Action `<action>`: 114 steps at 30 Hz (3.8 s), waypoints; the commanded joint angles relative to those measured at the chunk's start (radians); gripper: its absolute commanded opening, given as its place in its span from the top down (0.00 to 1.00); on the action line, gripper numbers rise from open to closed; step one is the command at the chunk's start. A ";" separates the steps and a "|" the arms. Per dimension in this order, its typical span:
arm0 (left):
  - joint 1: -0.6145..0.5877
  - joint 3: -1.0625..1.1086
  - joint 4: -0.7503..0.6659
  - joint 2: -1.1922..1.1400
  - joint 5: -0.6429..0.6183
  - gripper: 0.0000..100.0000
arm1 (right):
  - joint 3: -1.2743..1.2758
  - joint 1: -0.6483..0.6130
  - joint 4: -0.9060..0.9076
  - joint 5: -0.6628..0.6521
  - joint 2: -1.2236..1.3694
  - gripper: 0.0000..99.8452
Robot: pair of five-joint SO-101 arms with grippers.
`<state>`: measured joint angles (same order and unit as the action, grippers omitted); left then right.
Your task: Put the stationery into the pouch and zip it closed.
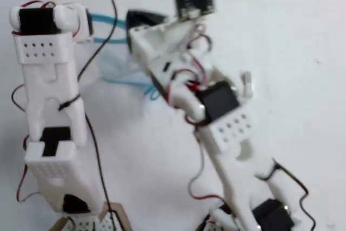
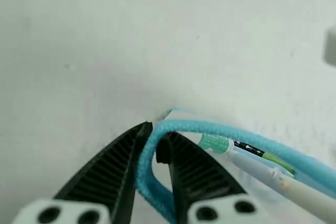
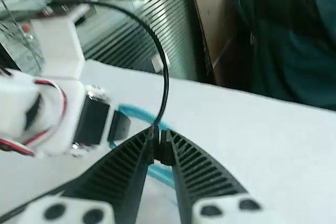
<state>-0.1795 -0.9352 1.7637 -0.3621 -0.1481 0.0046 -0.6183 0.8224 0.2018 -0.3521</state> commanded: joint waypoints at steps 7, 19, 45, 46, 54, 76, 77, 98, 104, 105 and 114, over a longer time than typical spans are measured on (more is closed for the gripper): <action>0.000 0.002 0.015 -0.008 -0.008 0.98 | -0.015 0.039 0.050 0.023 0.200 0.98; -0.005 -0.001 0.015 -0.008 -0.008 0.98 | -0.396 0.216 0.194 -0.011 0.131 0.98; -0.003 0.004 0.011 -0.011 -0.008 0.98 | -0.833 0.700 0.725 -0.371 1.087 0.77; -0.003 0.004 0.011 -0.011 -0.008 0.98 | -0.881 0.700 0.750 -0.371 1.124 0.77; -0.005 0.004 0.009 -0.011 -0.008 0.98 | -1.252 0.702 0.845 -0.407 1.408 0.77; -0.005 0.004 0.011 -0.009 -0.006 0.98 | -1.369 0.748 0.846 -0.414 1.603 0.90; -0.005 0.004 0.011 -0.009 -0.006 0.98 | -1.369 0.745 0.846 -0.414 1.603 0.95; 0.000 0.004 0.014 -0.009 -0.006 0.98 | -1.645 0.661 0.951 -0.219 1.075 0.98; 0.000 0.004 0.014 -0.009 -0.006 0.98 | -1.264 0.590 0.951 -0.216 0.676 0.98; 0.000 0.004 0.014 -0.009 -0.006 0.98 | -1.163 0.572 0.951 -0.216 0.591 0.98; 0.000 0.004 0.014 -0.009 -0.006 0.98 | -0.387 0.326 0.943 -0.210 0.061 0.98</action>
<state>-0.1795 -0.9352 1.7668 -0.3621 -0.1481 -0.5493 -0.2117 1.7538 -0.0222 -0.1603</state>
